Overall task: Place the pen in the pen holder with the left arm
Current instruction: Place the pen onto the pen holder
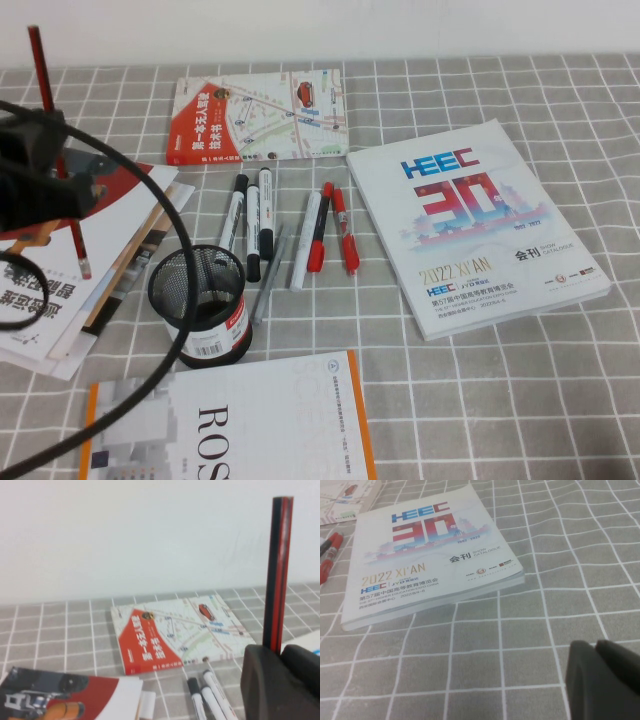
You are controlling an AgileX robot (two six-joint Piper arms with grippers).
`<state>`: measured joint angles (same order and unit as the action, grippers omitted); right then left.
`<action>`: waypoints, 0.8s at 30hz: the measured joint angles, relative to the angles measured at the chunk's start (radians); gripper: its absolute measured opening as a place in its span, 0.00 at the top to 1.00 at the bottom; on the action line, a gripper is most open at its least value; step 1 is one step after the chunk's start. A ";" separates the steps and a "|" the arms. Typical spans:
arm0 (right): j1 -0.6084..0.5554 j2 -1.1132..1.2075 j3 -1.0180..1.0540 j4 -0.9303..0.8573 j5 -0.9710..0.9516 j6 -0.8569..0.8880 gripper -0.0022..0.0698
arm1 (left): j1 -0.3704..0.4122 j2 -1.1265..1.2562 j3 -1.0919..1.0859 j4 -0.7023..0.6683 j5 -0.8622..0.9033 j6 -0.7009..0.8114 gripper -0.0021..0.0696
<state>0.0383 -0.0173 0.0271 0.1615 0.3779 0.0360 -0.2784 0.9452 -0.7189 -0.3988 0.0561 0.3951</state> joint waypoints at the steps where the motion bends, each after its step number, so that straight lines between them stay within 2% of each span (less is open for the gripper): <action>1: 0.000 0.000 0.000 0.000 0.000 0.000 0.99 | 0.000 0.000 0.000 0.000 -0.012 0.000 0.94; 24: 0.000 0.000 0.000 0.000 0.000 0.000 0.99 | 0.000 0.100 0.005 0.011 -0.070 0.007 0.94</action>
<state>0.0383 -0.0173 0.0271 0.1615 0.3779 0.0360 -0.2784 1.0455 -0.7139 -0.3878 -0.0138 0.4017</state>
